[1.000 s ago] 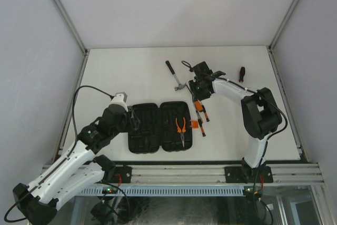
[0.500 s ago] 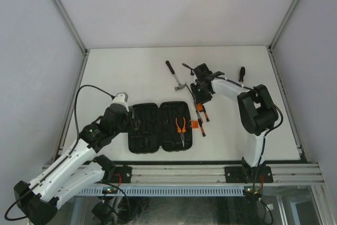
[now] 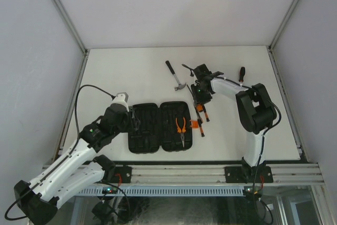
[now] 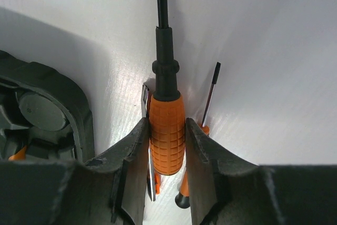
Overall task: Sort the tools into containers
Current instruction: Pick up the screwdriver from the center of the board.
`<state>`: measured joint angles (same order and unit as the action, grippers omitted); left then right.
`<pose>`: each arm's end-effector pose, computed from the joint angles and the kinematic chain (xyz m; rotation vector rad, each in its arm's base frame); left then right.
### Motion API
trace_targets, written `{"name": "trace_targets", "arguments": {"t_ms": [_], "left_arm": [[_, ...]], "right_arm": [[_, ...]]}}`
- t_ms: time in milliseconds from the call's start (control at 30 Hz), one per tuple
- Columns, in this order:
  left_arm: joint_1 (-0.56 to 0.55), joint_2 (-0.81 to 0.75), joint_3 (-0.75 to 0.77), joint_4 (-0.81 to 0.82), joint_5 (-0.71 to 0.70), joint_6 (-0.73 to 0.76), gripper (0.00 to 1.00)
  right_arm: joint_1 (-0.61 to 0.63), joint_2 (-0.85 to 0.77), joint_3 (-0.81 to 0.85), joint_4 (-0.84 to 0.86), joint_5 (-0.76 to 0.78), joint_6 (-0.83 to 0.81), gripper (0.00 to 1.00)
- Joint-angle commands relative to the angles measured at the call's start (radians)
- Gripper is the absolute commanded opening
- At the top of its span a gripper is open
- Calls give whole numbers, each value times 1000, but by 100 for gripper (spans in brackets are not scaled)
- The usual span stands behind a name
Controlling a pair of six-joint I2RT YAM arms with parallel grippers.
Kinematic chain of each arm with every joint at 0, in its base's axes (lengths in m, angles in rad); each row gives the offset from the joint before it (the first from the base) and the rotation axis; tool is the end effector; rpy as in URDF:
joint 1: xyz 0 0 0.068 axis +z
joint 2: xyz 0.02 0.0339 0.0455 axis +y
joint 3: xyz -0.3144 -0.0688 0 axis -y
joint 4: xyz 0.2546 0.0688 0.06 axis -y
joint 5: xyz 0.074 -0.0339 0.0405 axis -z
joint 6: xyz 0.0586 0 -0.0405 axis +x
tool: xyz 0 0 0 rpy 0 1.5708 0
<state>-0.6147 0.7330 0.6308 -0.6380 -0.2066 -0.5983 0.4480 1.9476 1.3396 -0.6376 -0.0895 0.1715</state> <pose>0.1235 -0.0725 0.2690 -0.0870 2.3210 -0.3855 0.3774 0.1872 0.1842 -0.4131 2.8172 0.2638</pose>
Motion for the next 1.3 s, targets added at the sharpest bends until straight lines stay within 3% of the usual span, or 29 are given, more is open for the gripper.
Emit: {"name": "trace_targets", "arguments": {"t_ms": [0, 200, 400, 633, 867, 1033, 1267], "left_arm": [[7, 0, 26, 27, 2, 16, 42], [8, -13, 29, 26, -1, 17, 42], [9, -37, 16, 38, -8, -3, 43], [9, -48, 2, 46, -5, -22, 43], [9, -55, 20, 55, -3, -31, 44], [9, -54, 39, 72, 35, -43, 44], [12, -54, 104, 42, 39, 1, 45]], "right_arm": [[-3, 18, 34, 5, -14, -12, 24], [-3, -68, 33, -7, 23, 0, 9], [-3, -162, 19, -6, 23, 25, 1], [-3, -249, -51, 27, 6, 79, 0], [-3, -446, -201, 149, -47, 156, 0], [-3, -612, -317, 251, 90, 315, 0], [16, -809, -434, 389, 86, 344, 0]]}}
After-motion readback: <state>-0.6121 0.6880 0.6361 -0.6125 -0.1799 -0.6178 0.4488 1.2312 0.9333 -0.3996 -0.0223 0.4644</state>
